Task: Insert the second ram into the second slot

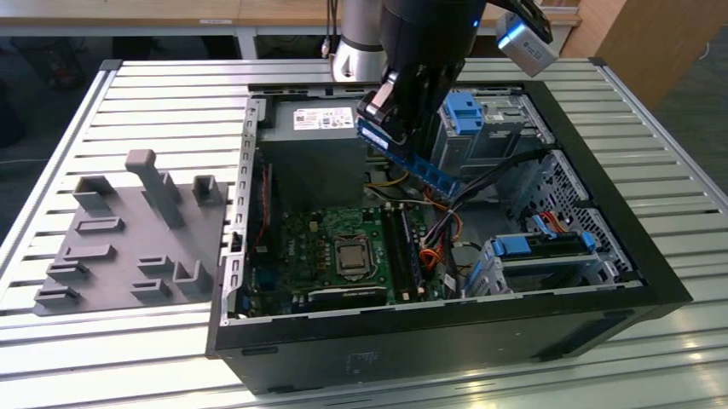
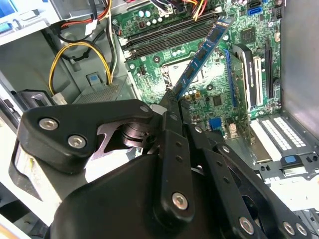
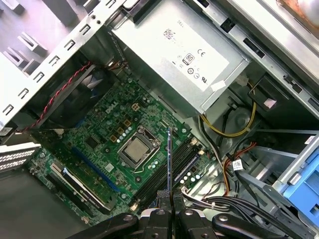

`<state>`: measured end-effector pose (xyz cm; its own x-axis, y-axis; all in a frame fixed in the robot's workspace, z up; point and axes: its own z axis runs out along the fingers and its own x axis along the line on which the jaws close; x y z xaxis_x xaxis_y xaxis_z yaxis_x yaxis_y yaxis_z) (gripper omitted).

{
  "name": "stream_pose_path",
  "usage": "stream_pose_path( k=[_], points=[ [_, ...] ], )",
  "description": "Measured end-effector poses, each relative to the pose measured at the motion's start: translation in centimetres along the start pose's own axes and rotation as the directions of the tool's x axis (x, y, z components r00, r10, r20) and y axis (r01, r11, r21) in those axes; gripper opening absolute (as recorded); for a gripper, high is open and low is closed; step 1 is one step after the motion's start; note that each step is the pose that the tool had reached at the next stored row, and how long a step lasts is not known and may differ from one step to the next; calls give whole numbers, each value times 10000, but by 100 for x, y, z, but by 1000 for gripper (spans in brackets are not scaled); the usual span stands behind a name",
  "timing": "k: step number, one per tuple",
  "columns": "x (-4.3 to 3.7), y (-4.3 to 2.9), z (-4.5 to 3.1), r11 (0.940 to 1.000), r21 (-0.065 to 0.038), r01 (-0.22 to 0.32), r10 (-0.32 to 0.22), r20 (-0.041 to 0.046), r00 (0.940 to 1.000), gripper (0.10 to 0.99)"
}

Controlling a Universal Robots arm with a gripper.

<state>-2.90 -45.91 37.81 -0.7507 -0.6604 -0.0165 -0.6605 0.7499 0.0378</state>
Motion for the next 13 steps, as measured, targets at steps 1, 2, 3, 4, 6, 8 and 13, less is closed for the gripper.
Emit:
stream_pose_path(
  k=[1,2,3,4,6,8,13],
  points=[
    [0,0,0,10000,0,-23,23,1,10000,133],
    [0,0,0,10000,1,-47,47,2,10000,133],
    [0,0,0,10000,1,-75,75,3,10000,133],
    [0,0,1,9999,1,-101,101,4,9999,133],
    [0,0,1,9999,3,-151,151,6,9999,133],
    [0,0,1,9998,3,-204,204,8,9998,133],
    [0,0,1,9995,5,-328,328,13,9995,133]
  ],
)
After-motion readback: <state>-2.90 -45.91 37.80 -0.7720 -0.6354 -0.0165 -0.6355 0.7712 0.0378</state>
